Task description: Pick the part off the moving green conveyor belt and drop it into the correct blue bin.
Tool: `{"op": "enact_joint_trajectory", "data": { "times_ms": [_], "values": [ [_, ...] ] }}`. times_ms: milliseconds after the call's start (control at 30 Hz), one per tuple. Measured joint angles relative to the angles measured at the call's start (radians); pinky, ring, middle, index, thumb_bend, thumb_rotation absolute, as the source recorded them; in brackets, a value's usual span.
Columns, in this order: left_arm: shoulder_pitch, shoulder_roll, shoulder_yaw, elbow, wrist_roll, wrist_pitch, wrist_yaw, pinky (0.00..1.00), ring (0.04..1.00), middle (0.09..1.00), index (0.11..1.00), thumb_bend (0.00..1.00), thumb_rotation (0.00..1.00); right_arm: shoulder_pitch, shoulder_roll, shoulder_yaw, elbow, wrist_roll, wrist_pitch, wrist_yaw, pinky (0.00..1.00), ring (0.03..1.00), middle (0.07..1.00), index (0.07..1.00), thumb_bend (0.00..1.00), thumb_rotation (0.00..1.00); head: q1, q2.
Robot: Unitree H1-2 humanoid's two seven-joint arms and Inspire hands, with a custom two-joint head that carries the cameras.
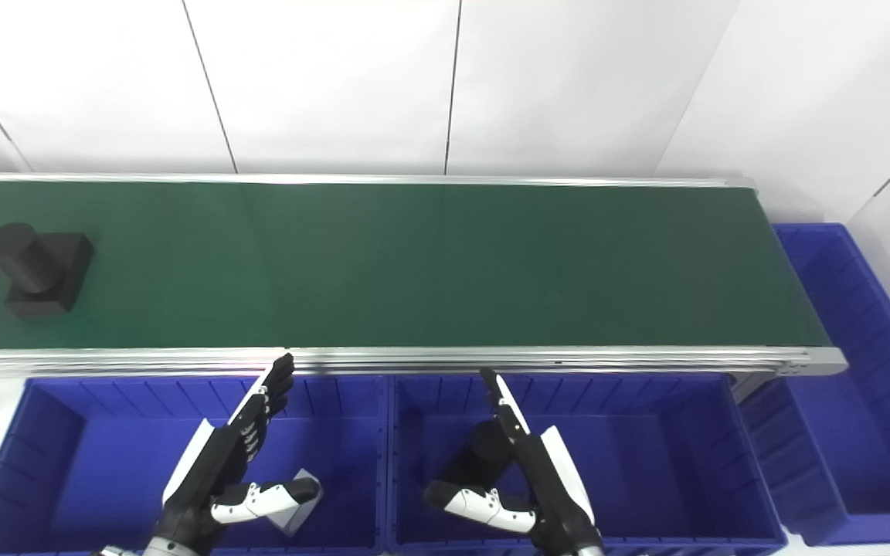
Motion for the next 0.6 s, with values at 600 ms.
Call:
{"op": "enact_joint_trajectory", "data": {
  "times_ms": [600],
  "values": [
    [-0.001, 0.0, -0.003, 0.0, 0.027, 0.01, 0.0, 0.9, 0.92, 0.945, 0.948, 0.94, 0.44, -0.026, 0.001, 0.01, 0.037, -0.031, -0.004, -0.001, 0.93, 0.995, 1.0, 1.0, 0.99, 0.53, 0.017, 0.005]
  ]
}}
